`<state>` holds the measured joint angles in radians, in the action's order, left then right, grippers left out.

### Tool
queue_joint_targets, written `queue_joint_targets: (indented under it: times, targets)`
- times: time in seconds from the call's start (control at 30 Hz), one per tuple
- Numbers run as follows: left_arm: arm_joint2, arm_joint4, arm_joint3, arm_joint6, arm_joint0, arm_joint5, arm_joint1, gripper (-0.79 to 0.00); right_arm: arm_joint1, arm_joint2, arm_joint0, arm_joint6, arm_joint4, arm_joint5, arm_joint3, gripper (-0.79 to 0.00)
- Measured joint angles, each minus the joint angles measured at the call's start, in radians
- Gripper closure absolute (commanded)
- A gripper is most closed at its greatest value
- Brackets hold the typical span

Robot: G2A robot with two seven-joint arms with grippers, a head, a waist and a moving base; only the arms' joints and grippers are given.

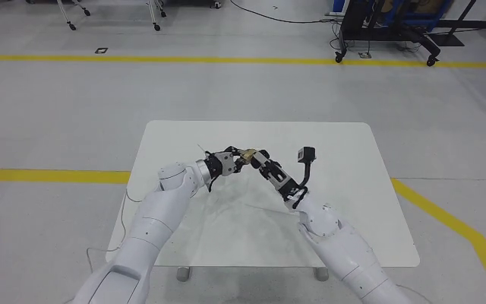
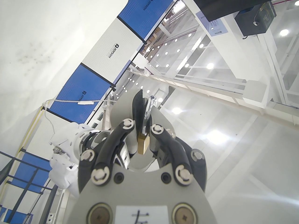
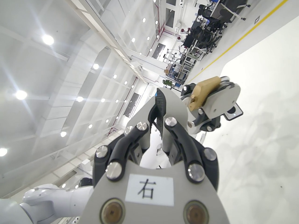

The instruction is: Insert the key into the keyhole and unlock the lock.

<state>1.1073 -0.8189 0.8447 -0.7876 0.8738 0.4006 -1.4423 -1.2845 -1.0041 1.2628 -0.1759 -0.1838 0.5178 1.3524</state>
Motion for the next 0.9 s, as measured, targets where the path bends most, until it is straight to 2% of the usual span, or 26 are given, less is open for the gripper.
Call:
queue_joint_targets:
  times: [0.27,0.37,0.4,0.43,0.47,0.5,0.53,0.57,0.6,0.67,0.77,0.83,0.9]
  targets:
    - [-0.008,0.014,0.01,-0.021,0.003,-0.03,0.002,0.0,-0.014,0.007,-0.024,0.021,-0.009,-0.064,-0.043,0.0]
    - [-0.005,0.016,0.017,-0.03,0.007,-0.06,0.003,0.0,-0.015,-0.005,-0.016,-0.003,-0.042,-0.056,-0.038,0.0]
    - [-0.002,0.015,0.021,-0.029,0.009,-0.079,0.003,0.0,-0.014,-0.012,-0.008,-0.025,-0.066,-0.043,-0.03,-0.055]
    - [0.001,0.016,0.025,-0.027,0.011,-0.096,0.003,0.0,-0.012,-0.019,0.0,-0.049,-0.09,-0.034,-0.023,-0.188]
    - [0.003,0.018,0.03,-0.025,0.014,-0.113,0.004,0.0,-0.01,-0.027,0.007,-0.078,-0.116,-0.028,-0.017,-0.259]
    - [0.006,0.026,0.037,-0.023,0.017,-0.137,0.005,0.0,-0.006,-0.041,0.016,-0.121,-0.15,-0.025,-0.01,-0.283]
    - [0.007,0.034,0.042,-0.021,0.02,-0.156,0.006,0.0,-0.002,-0.052,0.023,-0.155,-0.174,-0.027,-0.005,-0.363]
    - [0.008,0.041,0.047,-0.019,0.024,-0.173,0.007,0.0,0.001,-0.063,0.03,-0.19,-0.195,-0.035,-0.003,-0.379]
    - [0.011,0.057,0.056,-0.009,0.027,-0.203,0.009,0.0,0.007,-0.077,0.038,-0.24,-0.217,-0.055,0.0,-0.477]
    - [0.008,0.114,0.074,0.034,0.035,-0.264,0.013,0.0,0.015,-0.094,0.044,-0.321,-0.249,-0.099,0.001,-0.566]
    - [-0.001,0.167,0.11,0.054,0.056,-0.336,0.015,0.0,0.025,-0.119,0.045,-0.474,-0.33,-0.184,-0.006,-0.517]
    - [-0.006,0.19,0.128,0.035,0.067,-0.362,0.017,0.0,0.029,-0.132,0.04,-0.571,-0.404,-0.234,-0.019,-0.434]
    - [-0.009,0.203,0.14,0.003,0.074,-0.369,0.02,0.0,0.029,-0.139,0.035,-0.651,-0.477,-0.268,-0.036,-0.425]
